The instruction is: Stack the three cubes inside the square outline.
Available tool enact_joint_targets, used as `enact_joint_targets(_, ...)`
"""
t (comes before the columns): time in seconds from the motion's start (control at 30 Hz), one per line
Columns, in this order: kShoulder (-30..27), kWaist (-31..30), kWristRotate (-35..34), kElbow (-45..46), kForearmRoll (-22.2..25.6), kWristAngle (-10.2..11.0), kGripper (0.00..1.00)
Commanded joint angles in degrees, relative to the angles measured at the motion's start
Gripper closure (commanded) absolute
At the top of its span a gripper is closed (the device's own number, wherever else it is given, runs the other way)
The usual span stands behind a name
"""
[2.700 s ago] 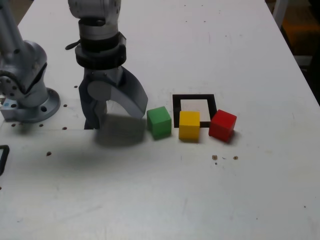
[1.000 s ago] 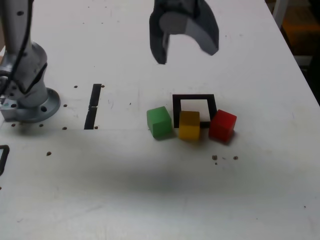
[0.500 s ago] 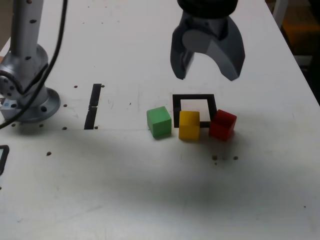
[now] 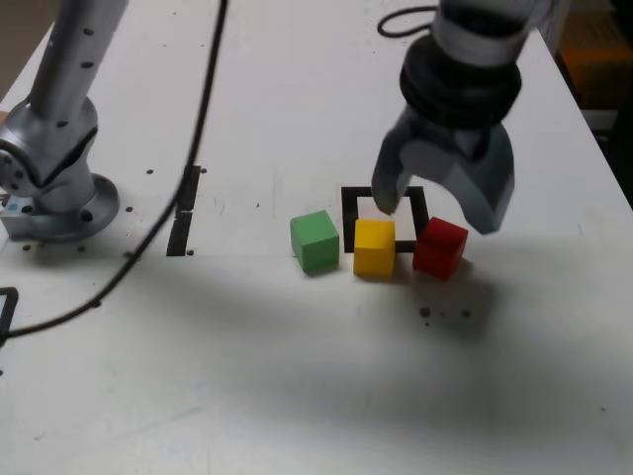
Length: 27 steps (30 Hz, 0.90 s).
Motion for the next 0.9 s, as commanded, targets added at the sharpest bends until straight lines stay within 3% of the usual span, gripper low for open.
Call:
enact_joint_targets(0.0,1.01,-0.23,0.37,-1.39,0.12,0.49,0.17)
enact_joint_targets(0.33,4.21,-0.48,1.21,-2.84,0.4,2.11,0.18)
enact_joint_targets(0.87,7.86,-0.48,1.21,-3.14,-1.31,1.31,0.18)
